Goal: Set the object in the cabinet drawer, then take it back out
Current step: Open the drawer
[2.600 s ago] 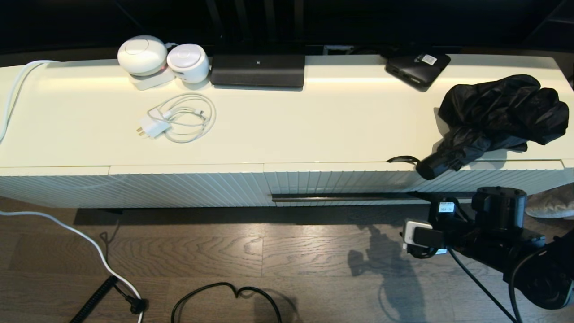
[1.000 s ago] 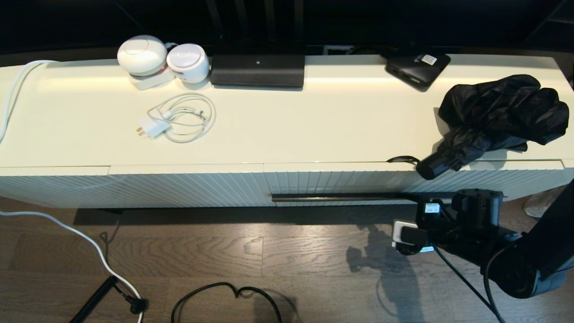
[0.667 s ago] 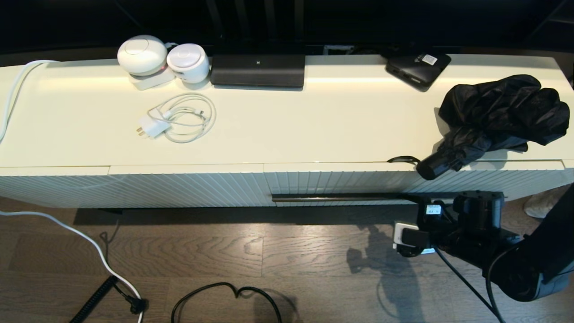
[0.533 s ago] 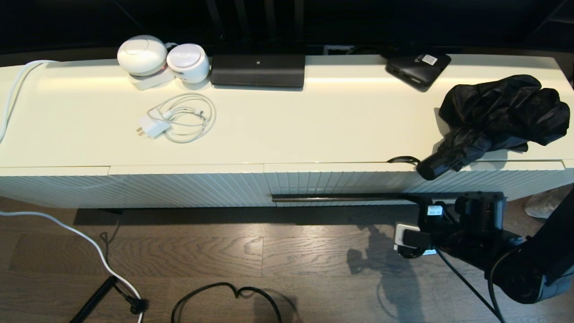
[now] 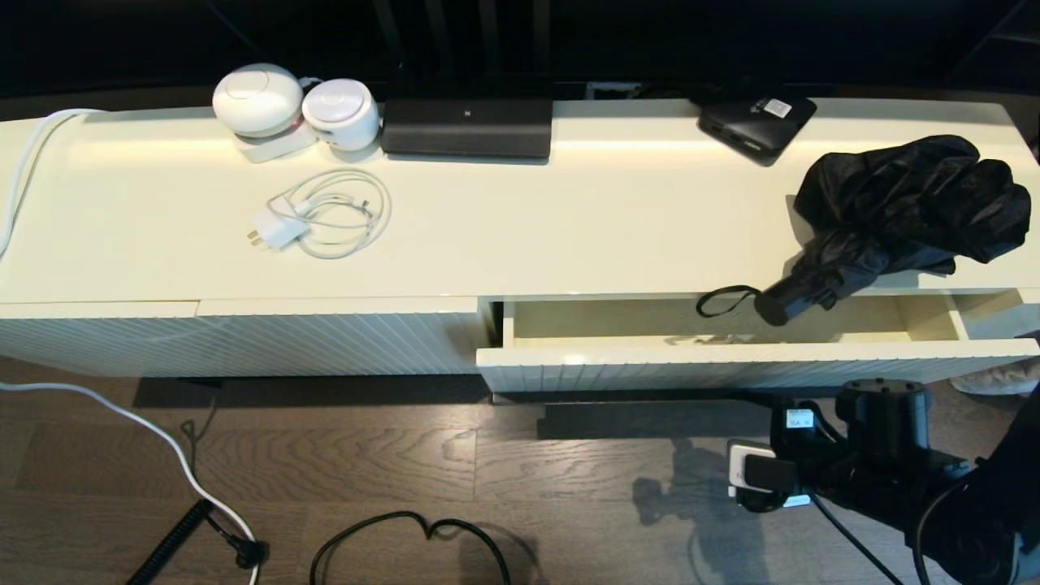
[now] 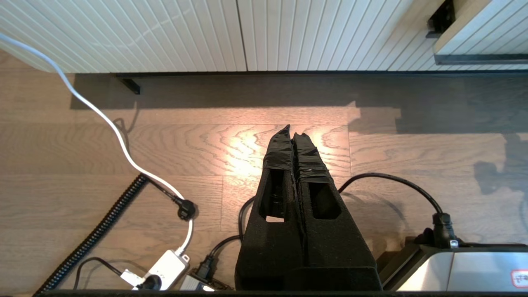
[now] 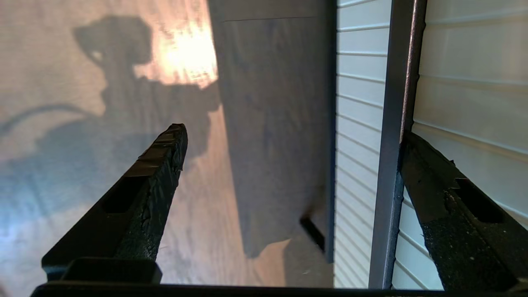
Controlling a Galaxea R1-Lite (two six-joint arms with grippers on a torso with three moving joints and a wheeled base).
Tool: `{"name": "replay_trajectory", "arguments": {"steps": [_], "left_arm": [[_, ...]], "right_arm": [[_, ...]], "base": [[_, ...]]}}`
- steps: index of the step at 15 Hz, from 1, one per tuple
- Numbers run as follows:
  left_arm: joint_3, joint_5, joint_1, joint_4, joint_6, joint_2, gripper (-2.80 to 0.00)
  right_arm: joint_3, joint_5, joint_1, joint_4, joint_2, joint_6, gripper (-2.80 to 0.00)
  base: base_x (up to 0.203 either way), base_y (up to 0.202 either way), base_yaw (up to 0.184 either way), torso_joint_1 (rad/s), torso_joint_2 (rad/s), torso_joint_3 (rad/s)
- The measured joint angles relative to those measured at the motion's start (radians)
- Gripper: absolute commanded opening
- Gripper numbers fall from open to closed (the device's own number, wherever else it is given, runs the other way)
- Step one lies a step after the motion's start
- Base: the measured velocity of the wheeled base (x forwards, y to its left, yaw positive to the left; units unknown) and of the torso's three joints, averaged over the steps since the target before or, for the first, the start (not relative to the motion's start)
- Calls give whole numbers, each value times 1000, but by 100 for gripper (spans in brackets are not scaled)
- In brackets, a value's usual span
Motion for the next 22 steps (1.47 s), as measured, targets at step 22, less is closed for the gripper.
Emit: {"name": "replay_trajectory", "arguments": {"steps": [22], "left_arm": [[0, 0, 0, 0, 0, 0, -280]], "right_arm": [[210, 12, -6, -144, -18, 36, 0]], "base": [[0, 0, 0, 0, 0, 0]]}}
